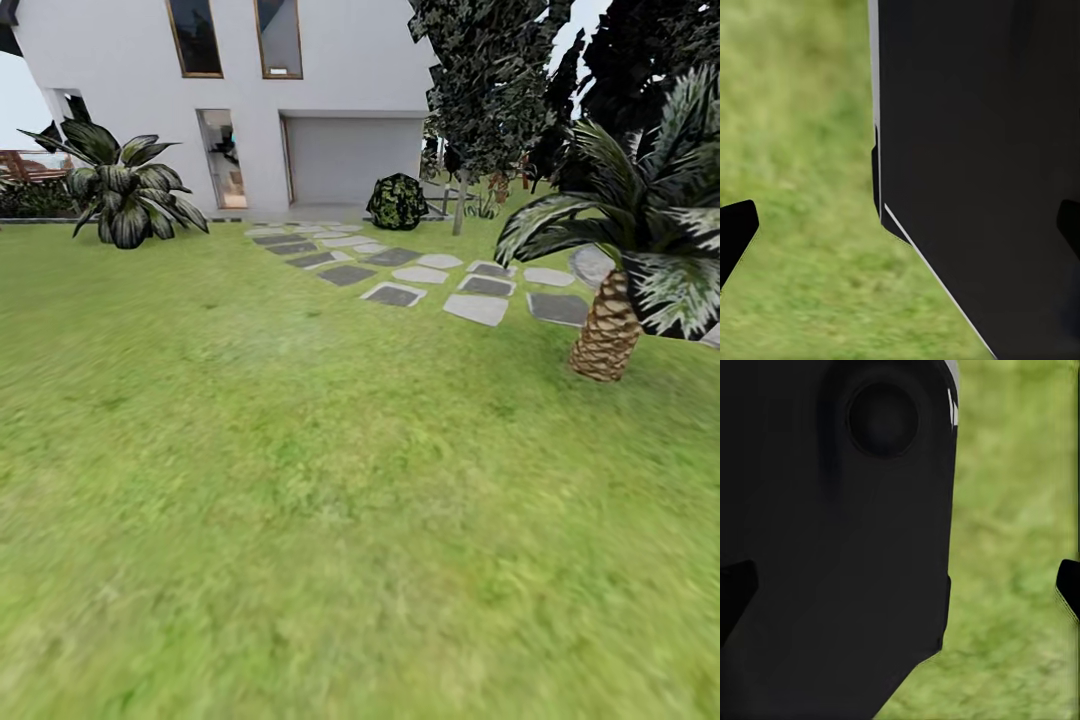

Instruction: Take the three Easter eggs out of the wicker basket on the lawn in the garden, then place them on the lawn next to a single tree (choose any tree) so that all three eggs are next to the same tree and none are left in the basket.

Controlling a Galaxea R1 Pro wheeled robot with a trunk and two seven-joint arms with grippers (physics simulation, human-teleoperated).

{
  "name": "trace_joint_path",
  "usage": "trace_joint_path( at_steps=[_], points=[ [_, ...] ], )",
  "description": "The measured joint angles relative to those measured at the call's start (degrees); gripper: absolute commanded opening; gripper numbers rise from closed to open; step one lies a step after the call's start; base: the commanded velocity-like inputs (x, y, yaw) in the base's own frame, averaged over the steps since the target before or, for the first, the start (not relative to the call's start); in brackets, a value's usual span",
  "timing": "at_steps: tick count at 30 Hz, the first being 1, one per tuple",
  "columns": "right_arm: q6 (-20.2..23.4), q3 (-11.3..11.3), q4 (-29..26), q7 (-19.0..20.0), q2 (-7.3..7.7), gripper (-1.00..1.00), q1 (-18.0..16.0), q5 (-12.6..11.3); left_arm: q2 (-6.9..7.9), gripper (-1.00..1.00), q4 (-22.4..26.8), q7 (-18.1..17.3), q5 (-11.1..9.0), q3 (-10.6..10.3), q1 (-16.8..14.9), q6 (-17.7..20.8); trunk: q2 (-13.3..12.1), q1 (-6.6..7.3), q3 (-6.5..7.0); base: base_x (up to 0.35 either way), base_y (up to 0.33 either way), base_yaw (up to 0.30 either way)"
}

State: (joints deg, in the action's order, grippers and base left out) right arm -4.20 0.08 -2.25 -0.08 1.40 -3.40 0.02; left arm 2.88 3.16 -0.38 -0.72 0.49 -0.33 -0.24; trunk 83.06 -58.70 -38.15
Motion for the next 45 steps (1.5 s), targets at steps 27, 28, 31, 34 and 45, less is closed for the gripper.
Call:
trace_joint_path(
  at_steps=[27,28,31,34,45],
  points=[
    [0.02,-0.20,-0.10,0.07,-0.17,1.00,0.00,-0.43,-0.07,1.00,0.00,0.02,0.00,0.00,0.00,0.00,0.00,0.00,0.00,0.343,0.000,0.000],
    [0.01,-0.21,-0.06,0.10,-0.17,1.00,0.00,-0.45,-0.07,1.00,0.00,0.02,0.00,0.00,0.00,0.00,0.00,0.00,0.00,0.343,0.000,-0.028],
    [0.14,-0.27,-0.02,0.15,-0.16,1.00,0.01,-0.49,-0.07,1.00,-0.01,0.02,0.00,0.00,-0.01,0.00,0.00,0.00,0.00,0.343,0.000,-0.149],
    [0.18,-0.31,0.03,0.18,-0.10,1.00,0.01,-0.52,-0.08,1.00,-0.02,0.01,0.00,0.00,-0.01,0.00,0.00,0.00,0.02,0.343,0.000,-0.250],
    [0.20,-0.33,0.08,0.16,-0.09,1.00,0.00,-0.49,-0.07,1.00,0.00,0.02,0.00,0.00,0.00,0.00,0.00,0.00,0.19,0.343,0.000,-0.209]
  ],
)
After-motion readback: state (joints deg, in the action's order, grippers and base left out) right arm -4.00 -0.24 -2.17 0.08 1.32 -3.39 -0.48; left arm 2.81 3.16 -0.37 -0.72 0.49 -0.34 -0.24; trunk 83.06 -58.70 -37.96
